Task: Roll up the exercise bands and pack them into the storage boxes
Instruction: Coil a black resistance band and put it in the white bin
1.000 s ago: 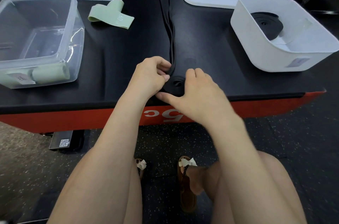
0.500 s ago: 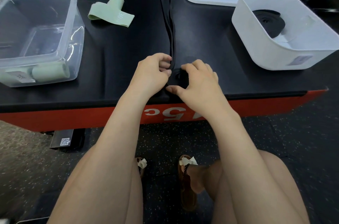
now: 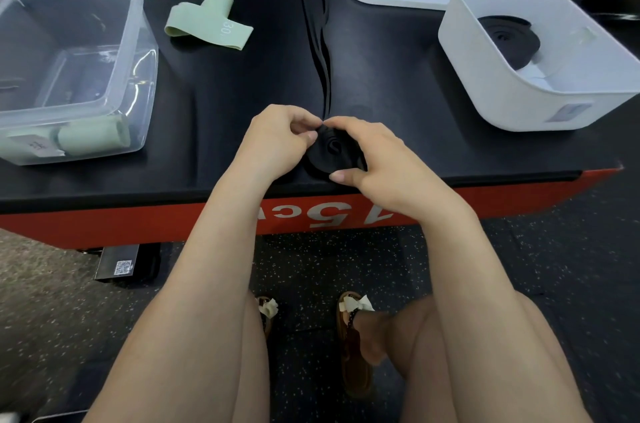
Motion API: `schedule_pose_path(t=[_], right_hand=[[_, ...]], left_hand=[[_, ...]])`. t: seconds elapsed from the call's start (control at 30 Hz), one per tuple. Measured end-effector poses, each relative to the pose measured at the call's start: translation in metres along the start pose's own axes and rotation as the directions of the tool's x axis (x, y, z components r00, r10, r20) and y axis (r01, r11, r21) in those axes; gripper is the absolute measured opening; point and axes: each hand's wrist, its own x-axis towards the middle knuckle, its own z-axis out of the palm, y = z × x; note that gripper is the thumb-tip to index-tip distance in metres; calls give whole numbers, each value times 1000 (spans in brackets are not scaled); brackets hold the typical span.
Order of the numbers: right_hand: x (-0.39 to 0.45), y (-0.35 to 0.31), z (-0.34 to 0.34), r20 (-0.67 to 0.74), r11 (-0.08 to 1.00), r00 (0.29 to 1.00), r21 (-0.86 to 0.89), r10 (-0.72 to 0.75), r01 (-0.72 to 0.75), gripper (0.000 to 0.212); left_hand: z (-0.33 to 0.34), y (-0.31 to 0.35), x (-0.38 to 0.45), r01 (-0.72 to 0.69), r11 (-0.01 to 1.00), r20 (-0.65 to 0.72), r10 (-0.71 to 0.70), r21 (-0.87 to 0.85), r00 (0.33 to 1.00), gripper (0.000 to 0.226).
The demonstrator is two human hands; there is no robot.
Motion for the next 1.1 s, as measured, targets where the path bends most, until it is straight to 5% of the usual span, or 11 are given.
schedule_pose_path(t=[0.3, 0.6, 0.8, 0.93, 1.1], right_hand=[[-4, 15, -10, 96, 996, 995, 84, -25, 17, 66], [-1, 29, -7, 52, 963, 998, 268, -32, 17, 67], [-7, 19, -20, -103, 981, 988, -147, 111, -126, 64], [-9, 2, -11, -72, 957, 986, -242, 149, -162, 60], [0, -11, 26, -342, 871, 936, -429, 87, -238, 71]], left_hand=[[1, 2, -1, -4, 1000, -12, 3, -30, 1000, 23], [9, 8, -3, 15, 1000, -8, -15, -2, 1000, 25], [14, 8, -1, 30, 999, -54, -29, 19, 998, 22], [15, 7, 1, 28, 999, -53, -27, 19, 998, 23], [13, 6, -1, -17, 1000, -38, 17, -9, 999, 38]])
